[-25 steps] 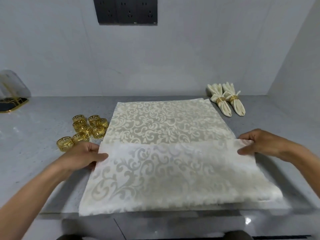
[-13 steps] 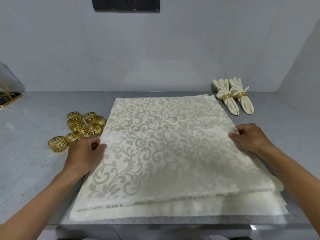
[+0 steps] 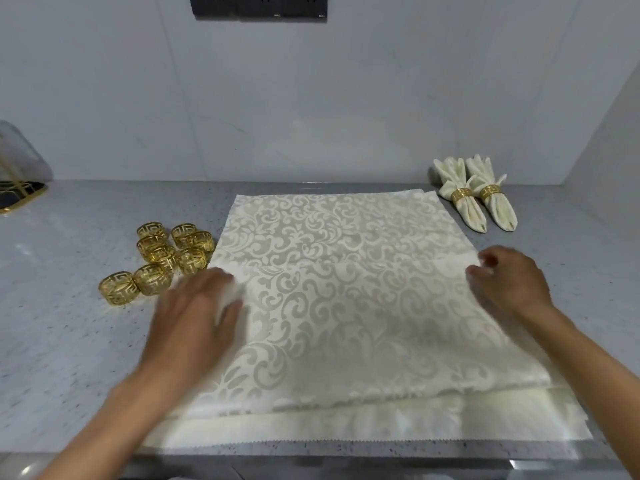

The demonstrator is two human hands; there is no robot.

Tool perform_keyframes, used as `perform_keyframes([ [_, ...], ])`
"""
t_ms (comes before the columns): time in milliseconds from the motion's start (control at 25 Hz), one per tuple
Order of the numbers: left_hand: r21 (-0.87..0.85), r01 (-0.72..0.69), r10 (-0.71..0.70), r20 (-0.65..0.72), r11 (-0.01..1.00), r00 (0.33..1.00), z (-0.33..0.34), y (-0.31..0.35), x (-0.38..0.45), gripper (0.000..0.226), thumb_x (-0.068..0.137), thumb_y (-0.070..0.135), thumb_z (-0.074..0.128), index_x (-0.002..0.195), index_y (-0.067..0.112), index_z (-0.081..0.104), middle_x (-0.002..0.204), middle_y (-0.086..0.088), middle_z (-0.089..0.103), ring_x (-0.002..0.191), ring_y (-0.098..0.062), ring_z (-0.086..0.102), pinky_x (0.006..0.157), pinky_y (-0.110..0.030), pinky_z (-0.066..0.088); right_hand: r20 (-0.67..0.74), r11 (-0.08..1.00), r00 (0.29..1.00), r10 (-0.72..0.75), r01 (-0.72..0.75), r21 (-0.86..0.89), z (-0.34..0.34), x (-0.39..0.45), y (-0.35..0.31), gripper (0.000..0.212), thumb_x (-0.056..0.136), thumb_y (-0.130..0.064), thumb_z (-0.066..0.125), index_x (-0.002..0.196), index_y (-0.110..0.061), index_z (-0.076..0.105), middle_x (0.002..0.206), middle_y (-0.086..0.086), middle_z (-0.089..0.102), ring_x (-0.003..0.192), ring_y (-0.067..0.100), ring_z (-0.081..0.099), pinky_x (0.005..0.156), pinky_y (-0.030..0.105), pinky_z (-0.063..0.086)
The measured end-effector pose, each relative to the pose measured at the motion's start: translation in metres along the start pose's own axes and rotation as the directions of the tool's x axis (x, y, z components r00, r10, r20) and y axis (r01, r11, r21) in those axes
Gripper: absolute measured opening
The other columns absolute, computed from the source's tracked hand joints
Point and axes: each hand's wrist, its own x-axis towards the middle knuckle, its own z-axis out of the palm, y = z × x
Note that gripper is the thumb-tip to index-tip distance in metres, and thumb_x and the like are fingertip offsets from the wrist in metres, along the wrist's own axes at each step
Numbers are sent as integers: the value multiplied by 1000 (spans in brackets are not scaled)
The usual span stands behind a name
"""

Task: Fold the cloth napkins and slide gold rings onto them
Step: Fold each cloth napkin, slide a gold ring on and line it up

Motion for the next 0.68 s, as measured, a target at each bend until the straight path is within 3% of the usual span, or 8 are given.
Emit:
perform_keyframes([
  [40, -25, -46, 49, 103, 999, 994, -3, 23, -17, 51, 99, 49, 32, 146, 29, 38, 151, 13, 34, 142, -16, 31, 117, -38, 20, -119, 997, 991, -65, 61, -38, -6, -21, -15, 31, 89, -25, 64, 118, -12, 63, 113, 11, 63, 98, 33, 57, 81, 41, 47],
  [120, -79, -87, 104, 241, 993, 965, 11, 55, -46, 61, 91, 56, -7, 148, 35, -8, 154, 23, -16, 146, 0, -15, 118, -28, -12, -263, 959, 931, -255, 278, 54, -1, -94, -61, 33, 93, -19, 60, 126, -17, 59, 122, 8, 62, 106, 32, 59, 89, 43, 47],
  [160, -103, -62, 91, 305, 993, 948, 22, 62, -57, 64, 85, 55, -15, 145, 33, -18, 150, 23, -26, 144, 2, -22, 116, -24, -17, -192, 909, 905, -379, 403, 106, 11, -135, -88, 33, 94, -19, 56, 127, -17, 59, 126, 6, 63, 110, 29, 61, 92, 42, 49],
  [240, -65, -112, 128, 326, 992, 937, 49, 58, -71, 71, 88, 51, -13, 152, 23, -5, 157, 14, -15, 150, -6, -2, 118, -21, -6, 6, 860, 866, -499, 495, 124, 42, -192, -107, 44, 98, -31, 43, 136, -13, 54, 142, 6, 54, 128, 26, 55, 105, 43, 44],
  [320, -9, -113, 109, 341, 994, 934, 53, 46, -77, 69, 99, 48, -5, 155, 18, 19, 162, 2, 10, 149, -18, 18, 117, -28, 6, 322, 883, 831, -453, 468, 34, 62, -209, -100, 59, 103, -46, 20, 152, -15, 31, 160, 4, 25, 147, 24, 27, 121, 41, 18],
  [400, 60, -126, 101, 317, 990, 943, 52, 31, -83, 73, 88, 57, -17, 155, 30, -4, 162, 8, -12, 150, -12, -10, 119, -28, -7, 333, 913, 881, -335, 390, -116, 48, -184, -46, 75, 92, -59, -10, 157, -22, 0, 165, -1, -5, 152, 19, -3, 121, 38, -5],
  [560, 68, -10, -15, 363, 998, 932, 38, 22, -84, 84, 73, 62, -27, 151, 35, -20, 156, 15, -29, 142, -5, -31, 116, -27, -18, 319, 952, 948, -5, 102, -288, 1, -154, 53, 91, 79, -65, -27, 156, -21, -7, 165, 2, -8, 151, 17, -7, 123, 40, 1],
  [680, 64, -7, -17, 372, 998, 928, 38, 30, -90, 89, 71, 63, -34, 153, 32, -19, 158, 11, -28, 141, -7, -32, 115, -28, -19, 273, 920, 962, -18, 122, -371, -4, -153, 48, 92, 81, -57, -17, 156, -13, 12, 163, 10, 11, 151, 26, 10, 121, 46, 13],
])
